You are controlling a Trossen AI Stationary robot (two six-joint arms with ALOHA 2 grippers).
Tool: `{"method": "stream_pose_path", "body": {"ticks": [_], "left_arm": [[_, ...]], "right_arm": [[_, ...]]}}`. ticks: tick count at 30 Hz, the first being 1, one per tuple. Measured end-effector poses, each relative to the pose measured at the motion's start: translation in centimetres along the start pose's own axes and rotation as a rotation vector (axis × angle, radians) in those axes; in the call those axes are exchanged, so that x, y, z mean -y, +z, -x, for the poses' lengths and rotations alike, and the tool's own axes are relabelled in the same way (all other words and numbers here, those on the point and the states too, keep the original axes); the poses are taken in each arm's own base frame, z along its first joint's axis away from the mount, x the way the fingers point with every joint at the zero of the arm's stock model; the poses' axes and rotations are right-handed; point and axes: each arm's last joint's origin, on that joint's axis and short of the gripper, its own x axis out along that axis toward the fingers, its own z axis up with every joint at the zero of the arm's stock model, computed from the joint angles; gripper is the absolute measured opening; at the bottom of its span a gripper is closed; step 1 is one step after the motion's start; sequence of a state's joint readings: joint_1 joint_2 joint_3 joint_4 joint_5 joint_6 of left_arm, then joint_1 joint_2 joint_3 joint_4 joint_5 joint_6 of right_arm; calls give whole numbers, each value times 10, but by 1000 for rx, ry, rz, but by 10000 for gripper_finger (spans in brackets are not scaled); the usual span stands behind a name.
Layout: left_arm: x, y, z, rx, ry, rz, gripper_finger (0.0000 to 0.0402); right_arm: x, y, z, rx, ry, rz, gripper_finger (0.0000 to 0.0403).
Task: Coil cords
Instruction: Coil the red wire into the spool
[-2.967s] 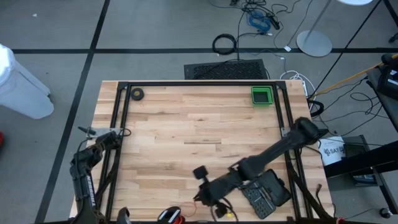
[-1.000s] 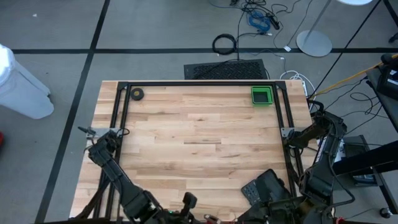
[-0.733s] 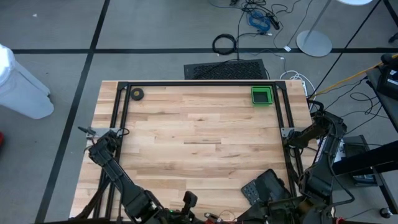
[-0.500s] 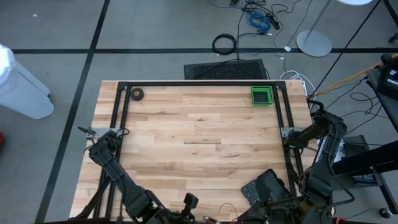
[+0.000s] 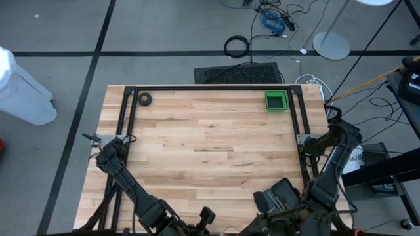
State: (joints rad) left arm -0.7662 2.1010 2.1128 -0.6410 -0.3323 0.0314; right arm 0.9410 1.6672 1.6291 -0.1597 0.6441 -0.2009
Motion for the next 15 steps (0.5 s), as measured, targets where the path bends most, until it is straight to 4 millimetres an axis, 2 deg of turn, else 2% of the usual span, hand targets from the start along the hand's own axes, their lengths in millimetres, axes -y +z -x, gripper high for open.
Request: {"method": "stream_pose_path", "body": {"ticks": [6,15], "left_arm": [[7,2,-10,56,-126,-44,2],[9,6,-15,128,-156,-89,2]], "right_arm": [[11,-5,-11,-17,-32,-24,0],[28,-16,-32,-54,-81,-77,0]]}}
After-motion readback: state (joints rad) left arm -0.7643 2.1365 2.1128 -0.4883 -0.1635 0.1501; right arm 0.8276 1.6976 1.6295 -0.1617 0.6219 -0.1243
